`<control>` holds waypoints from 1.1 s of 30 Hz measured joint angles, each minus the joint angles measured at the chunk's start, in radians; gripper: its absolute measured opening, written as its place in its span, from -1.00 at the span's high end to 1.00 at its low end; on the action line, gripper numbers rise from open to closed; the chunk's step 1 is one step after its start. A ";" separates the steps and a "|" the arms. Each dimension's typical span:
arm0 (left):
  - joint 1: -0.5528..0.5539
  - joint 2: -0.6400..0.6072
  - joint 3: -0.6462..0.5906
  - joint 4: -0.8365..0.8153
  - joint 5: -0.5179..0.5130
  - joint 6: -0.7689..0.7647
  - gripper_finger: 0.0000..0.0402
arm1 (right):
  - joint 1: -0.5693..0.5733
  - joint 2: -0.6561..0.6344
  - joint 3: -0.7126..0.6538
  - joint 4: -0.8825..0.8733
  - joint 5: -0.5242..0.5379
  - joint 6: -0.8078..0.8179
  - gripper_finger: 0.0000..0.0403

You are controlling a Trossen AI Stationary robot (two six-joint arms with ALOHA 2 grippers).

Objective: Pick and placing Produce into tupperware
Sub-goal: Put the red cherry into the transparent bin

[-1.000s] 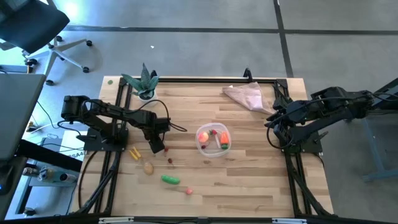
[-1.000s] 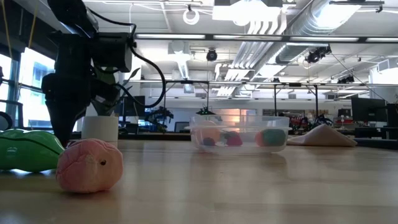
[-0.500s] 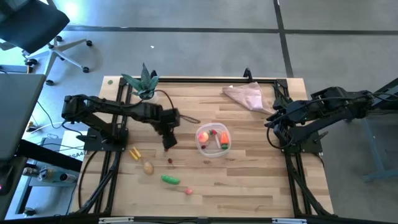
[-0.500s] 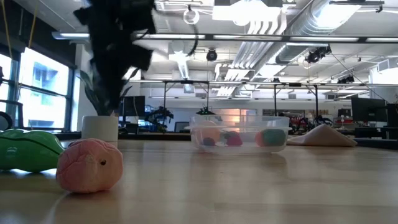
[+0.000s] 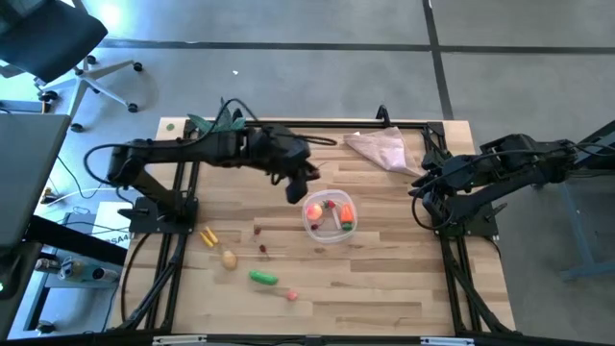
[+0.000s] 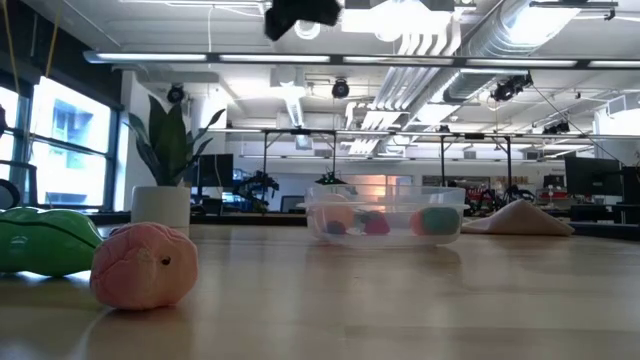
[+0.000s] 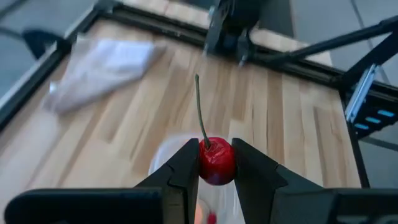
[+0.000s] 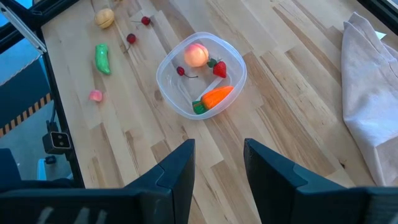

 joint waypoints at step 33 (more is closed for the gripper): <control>-0.121 0.644 0.250 -0.273 0.086 0.112 0.61 | 0.000 0.000 0.000 0.000 0.000 0.000 0.35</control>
